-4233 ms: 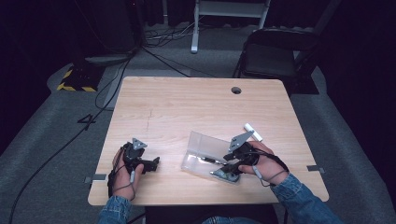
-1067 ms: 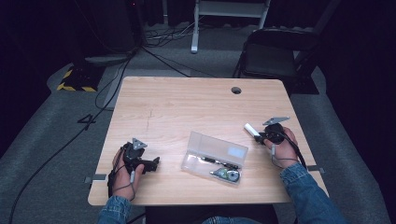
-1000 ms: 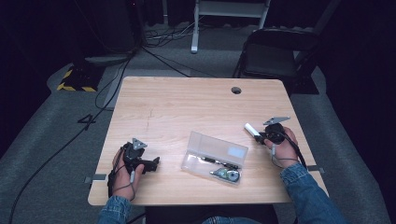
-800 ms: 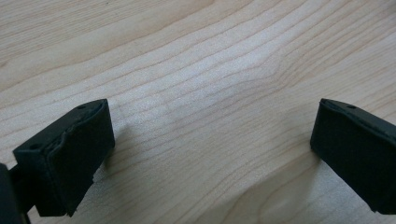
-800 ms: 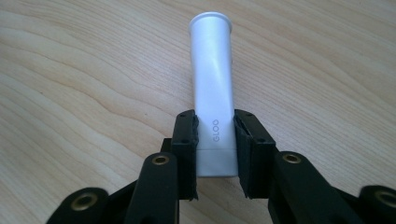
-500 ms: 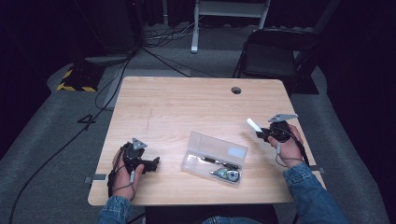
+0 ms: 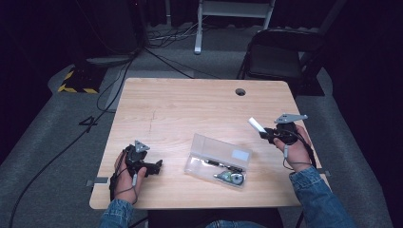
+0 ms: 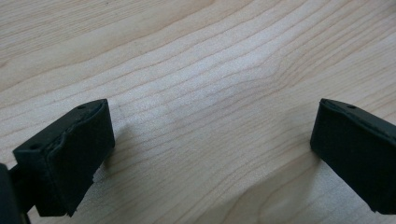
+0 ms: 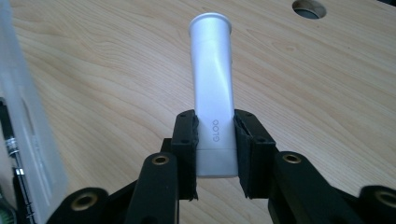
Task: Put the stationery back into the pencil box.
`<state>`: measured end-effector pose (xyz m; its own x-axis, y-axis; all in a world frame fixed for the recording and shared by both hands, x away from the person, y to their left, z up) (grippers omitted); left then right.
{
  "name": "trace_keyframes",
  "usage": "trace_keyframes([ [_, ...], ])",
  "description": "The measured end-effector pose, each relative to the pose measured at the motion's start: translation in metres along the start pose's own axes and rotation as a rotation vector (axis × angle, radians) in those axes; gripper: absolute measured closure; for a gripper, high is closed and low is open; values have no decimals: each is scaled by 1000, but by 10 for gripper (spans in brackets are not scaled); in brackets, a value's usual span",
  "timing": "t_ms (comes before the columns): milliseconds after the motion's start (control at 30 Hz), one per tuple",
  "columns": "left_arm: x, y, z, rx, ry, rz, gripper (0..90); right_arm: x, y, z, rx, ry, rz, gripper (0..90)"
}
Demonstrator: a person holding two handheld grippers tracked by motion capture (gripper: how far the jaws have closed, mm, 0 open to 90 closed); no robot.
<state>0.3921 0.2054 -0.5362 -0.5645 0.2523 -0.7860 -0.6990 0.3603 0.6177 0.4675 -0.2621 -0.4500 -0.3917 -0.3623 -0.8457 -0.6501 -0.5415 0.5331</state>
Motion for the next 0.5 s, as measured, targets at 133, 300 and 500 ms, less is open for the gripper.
trace_keyframes([
  [133, 0, 0, 0, 0, 0, 0, 1, -6, 3, 10, -25, 21, -7, 713],
  [300, 0, 0, 0, 0, 0, 0, 2, -13, 6, 23, -64, 49, -15, 713],
  [500, 0, 0, 0, 0, 0, 0, 2, -19, 7, 39, -113, 81, -21, 713],
])
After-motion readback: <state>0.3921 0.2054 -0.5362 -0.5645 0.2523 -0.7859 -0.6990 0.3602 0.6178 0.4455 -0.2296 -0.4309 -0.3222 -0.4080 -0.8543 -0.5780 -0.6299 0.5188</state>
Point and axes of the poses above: each handheld gripper's, and its own axes: y roughly backward along the jaws, x roughly out of its underside, z roughly to its left, the point moved 4 cm from there along -y, roughly forward along the jaws, and after that the axes turned 10 degrees about -z, right-handed, at the moved point
